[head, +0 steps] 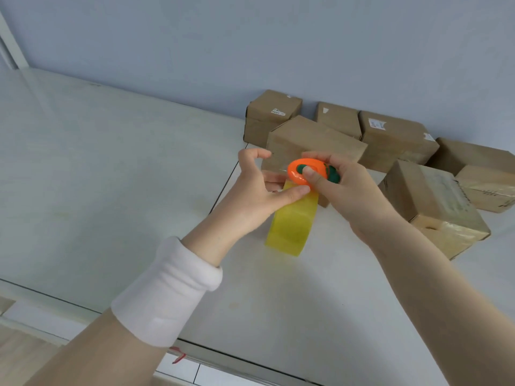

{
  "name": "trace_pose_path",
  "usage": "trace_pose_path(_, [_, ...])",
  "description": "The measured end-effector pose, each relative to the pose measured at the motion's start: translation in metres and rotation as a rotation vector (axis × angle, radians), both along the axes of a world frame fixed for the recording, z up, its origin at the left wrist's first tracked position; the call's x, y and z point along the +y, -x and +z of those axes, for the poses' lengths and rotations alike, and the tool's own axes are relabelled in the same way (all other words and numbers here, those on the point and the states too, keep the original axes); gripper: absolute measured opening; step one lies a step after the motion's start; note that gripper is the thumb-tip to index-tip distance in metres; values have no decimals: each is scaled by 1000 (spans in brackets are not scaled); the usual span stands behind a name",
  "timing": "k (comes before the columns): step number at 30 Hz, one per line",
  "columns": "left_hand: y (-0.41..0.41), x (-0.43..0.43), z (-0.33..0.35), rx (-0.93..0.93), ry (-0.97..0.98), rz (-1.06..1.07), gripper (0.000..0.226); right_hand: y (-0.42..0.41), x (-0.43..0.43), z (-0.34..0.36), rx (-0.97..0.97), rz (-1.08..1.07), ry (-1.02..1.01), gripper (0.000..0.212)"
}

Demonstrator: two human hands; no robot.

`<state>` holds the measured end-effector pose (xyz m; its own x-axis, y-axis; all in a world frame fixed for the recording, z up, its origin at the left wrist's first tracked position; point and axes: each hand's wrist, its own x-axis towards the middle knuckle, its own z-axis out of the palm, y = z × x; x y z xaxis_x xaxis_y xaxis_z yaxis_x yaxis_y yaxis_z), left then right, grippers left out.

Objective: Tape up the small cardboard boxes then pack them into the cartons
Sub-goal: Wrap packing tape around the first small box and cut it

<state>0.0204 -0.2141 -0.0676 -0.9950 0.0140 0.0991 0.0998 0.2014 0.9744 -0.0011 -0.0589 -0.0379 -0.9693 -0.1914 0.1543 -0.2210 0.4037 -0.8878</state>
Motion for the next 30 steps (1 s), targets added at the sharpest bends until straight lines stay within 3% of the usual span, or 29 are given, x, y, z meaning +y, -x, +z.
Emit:
trace_pose_path(3, [0,4,6,31,82,30,63,2,0,-1,9,-53,-260,37])
trace_pose_path(6, [2,6,15,218,405,130,38,-3,16,14,106,-110,-377,51])
trace_pose_path(8, [4,11,24,311,585,165,21,-4,47,31,240,-155,-246,45])
trace_pose_path(10, [4,22,32,395,692,192,11,3,95,43,306,-214,-209,20])
trace_pose_path(11, [2,31,36,475,719,210,9,11,120,44,300,-249,-267,13])
trace_pose_path(13, [-6,59,45,662,683,182,9,33,168,38,233,-266,-405,21])
trace_pose_path(16, [-13,122,47,779,641,-57,30,54,199,27,101,-125,-630,33])
trace_pose_path(18, [-11,164,40,764,779,-195,49,54,205,21,10,-34,-653,36])
trace_pose_path(21, [1,190,20,676,999,-294,56,41,214,13,45,-40,-652,38])
trace_pose_path(25, [7,173,9,709,773,-497,49,2,238,1,156,-157,-631,39])
trace_pose_path(27, [5,167,8,721,765,-544,48,-22,243,-4,193,-174,-589,36])
trace_pose_path(30, [3,167,7,561,756,-531,53,-43,245,-7,224,-201,-684,45])
